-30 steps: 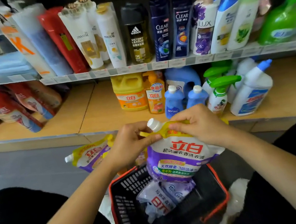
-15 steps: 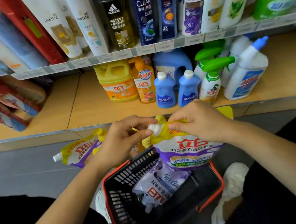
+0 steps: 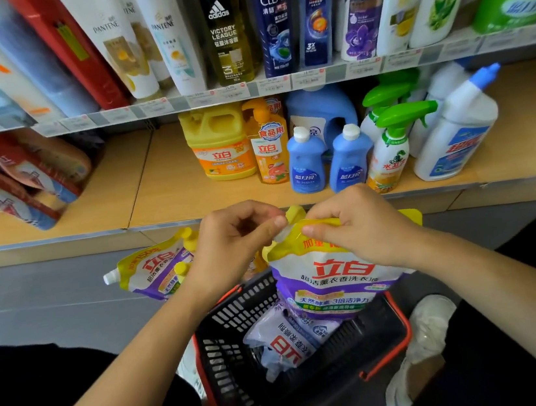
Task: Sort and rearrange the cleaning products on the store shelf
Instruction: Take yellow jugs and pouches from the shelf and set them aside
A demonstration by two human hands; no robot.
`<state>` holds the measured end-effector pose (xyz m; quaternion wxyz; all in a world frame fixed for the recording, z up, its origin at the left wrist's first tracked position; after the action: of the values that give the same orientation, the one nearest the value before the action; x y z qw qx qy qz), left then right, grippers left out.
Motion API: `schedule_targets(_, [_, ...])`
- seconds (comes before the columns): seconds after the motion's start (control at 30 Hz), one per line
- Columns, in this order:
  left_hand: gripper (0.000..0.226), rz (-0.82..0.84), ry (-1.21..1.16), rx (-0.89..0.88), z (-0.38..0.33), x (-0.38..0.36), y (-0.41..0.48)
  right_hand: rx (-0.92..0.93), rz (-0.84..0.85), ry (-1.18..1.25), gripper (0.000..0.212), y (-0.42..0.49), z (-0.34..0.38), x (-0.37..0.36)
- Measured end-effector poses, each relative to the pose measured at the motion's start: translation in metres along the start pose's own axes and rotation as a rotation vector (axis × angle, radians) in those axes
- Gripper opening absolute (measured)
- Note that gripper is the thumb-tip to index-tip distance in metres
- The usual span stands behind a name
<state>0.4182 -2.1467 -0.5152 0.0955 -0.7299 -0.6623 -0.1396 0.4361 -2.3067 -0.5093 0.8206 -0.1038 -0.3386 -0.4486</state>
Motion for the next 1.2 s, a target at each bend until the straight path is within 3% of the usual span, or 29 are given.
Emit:
schedule_targets(0.17, [0.018,-0.080,0.139,-0.006,0.002,0.006,-0.003,-0.010,0.016,-0.003,0.014,0.000,-0.001,-0.008])
schedule_targets(0.27, [0.012,-0.027,0.230,-0.013,0.006,0.004,-0.002,-0.011,0.023,-0.001,0.011,0.001,-0.002,-0.012])
schedule_targets(0.4, [0.016,0.122,0.183,-0.088,0.000,-0.002,-0.005,-0.028,0.021,0.032,0.011,0.002,-0.007,-0.010])
schedule_targets(0.73, [0.021,0.161,0.132,-0.224,-0.010,-0.005,-0.004,-0.005,-0.008,0.066,0.013,0.006,-0.013,-0.007])
schedule_targets(0.9, [0.039,0.093,0.011,-0.076,0.009,0.000,-0.003,-0.016,-0.055,0.124,0.014,0.006,-0.018,-0.004])
schedule_targets(1.07, [0.030,0.018,0.001,-0.001,0.042,0.004,0.001,0.000,-0.141,0.178,0.014,0.005,-0.018,0.006])
schedule_targets(1.2, [0.036,-0.028,-0.053,0.298,0.110,0.003,-0.003,0.032,-0.196,0.235,0.017,0.004,-0.015,0.017])
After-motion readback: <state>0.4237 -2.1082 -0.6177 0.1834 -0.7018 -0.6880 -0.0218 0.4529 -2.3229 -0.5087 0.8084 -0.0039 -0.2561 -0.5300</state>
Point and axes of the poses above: each hand's wrist, its own y-axis towards the middle knuckle, its own x-axis out of the back of the hand, z = x × y, the point moved 9 cm from there along y, towards the middle knuckle, and after that the axes turned 3 degrees about x, right-handed, at the moved point
